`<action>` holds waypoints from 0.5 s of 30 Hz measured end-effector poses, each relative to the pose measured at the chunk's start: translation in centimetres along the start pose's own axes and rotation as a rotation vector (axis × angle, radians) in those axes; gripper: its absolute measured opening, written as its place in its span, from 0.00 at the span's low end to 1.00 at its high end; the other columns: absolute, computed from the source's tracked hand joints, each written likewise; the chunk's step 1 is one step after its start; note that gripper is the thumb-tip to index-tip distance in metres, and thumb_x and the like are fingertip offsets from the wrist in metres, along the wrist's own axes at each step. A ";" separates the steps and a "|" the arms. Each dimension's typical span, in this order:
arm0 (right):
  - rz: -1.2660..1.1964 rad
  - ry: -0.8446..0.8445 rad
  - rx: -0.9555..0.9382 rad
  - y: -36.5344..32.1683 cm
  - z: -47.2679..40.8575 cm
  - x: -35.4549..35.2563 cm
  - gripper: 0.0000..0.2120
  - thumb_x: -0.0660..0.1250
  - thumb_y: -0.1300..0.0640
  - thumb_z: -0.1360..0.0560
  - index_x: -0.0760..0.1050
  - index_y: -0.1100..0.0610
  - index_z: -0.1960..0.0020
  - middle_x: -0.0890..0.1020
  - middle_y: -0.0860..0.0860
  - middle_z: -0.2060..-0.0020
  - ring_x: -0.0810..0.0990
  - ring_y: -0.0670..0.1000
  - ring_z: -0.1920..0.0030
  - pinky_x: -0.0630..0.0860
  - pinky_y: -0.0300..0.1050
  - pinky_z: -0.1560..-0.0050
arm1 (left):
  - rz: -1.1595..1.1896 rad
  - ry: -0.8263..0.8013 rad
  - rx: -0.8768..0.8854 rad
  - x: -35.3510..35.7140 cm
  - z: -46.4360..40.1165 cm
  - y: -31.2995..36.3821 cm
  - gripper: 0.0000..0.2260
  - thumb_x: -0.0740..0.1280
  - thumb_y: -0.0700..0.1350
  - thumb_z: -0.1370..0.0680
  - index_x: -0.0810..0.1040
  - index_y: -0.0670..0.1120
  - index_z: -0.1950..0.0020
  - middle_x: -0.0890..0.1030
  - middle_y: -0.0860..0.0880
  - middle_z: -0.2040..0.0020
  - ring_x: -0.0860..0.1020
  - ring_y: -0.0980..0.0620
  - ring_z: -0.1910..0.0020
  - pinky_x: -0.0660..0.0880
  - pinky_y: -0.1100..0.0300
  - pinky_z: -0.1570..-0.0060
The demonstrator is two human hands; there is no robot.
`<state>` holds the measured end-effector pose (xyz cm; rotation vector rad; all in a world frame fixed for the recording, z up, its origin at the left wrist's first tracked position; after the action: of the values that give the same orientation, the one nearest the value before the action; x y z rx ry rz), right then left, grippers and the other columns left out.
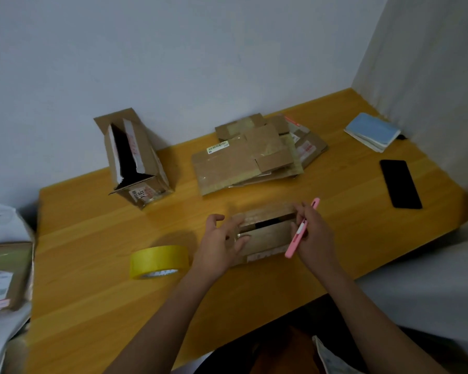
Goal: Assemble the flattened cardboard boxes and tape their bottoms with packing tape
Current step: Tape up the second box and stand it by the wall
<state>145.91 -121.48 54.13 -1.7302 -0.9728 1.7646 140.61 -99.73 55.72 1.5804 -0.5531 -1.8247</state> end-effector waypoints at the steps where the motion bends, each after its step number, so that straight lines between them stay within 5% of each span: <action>1: 0.004 0.006 -0.003 -0.3 -0.1 0.0 0.23 0.65 0.65 0.22 0.68 0.54 0.29 0.76 0.55 0.40 0.76 0.51 0.44 0.77 0.44 0.51 | 0.010 -0.004 0.017 -0.4 0.1 -0.1 0.22 0.68 0.54 0.23 0.70 0.58 0.29 0.63 0.52 0.34 0.77 0.53 0.50 0.75 0.58 0.47; 6: -0.035 0.034 -0.086 -3.6 -0.8 0.3 0.25 0.66 0.67 0.24 0.69 0.56 0.29 0.74 0.57 0.33 0.74 0.56 0.36 0.76 0.44 0.48 | 0.039 0.086 0.027 -3.3 0.2 -1.5 0.19 0.69 0.49 0.23 0.75 0.51 0.32 0.69 0.49 0.38 0.78 0.54 0.53 0.75 0.61 0.52; 10: -0.183 -0.078 -0.167 -9.2 -0.2 1.9 0.22 0.69 0.68 0.26 0.73 0.52 0.36 0.77 0.50 0.56 0.77 0.44 0.62 0.75 0.36 0.65 | 0.008 0.193 -0.062 -6.8 1.9 -5.2 0.18 0.73 0.46 0.26 0.79 0.46 0.36 0.74 0.46 0.41 0.77 0.48 0.47 0.75 0.54 0.45; 13: -0.239 -0.307 -0.210 -12.7 1.5 5.6 0.23 0.67 0.65 0.25 0.67 0.35 0.53 0.80 0.52 0.55 0.79 0.44 0.63 0.76 0.40 0.68 | -0.102 0.100 -0.205 -8.5 4.1 -9.6 0.29 0.76 0.57 0.31 0.76 0.50 0.32 0.73 0.45 0.33 0.73 0.45 0.36 0.71 0.52 0.38; 15: -0.221 -0.405 -0.192 -13.3 2.6 9.0 0.23 0.66 0.66 0.25 0.64 0.38 0.59 0.80 0.52 0.59 0.81 0.49 0.56 0.79 0.50 0.61 | -0.148 0.015 -0.229 -8.6 5.4 -12.2 0.39 0.69 0.73 0.37 0.73 0.55 0.30 0.72 0.45 0.31 0.70 0.43 0.32 0.69 0.45 0.36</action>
<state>140.76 -106.63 58.35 -1.3265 -1.4841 1.9618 133.44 -85.65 54.39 1.5107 -0.2149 -1.9078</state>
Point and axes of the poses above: each hand's wrist, its own z-axis away from the middle knuckle, its own x-axis out of the palm, y = z × x, the point moved 1 cm from there along -z, towards the middle knuckle
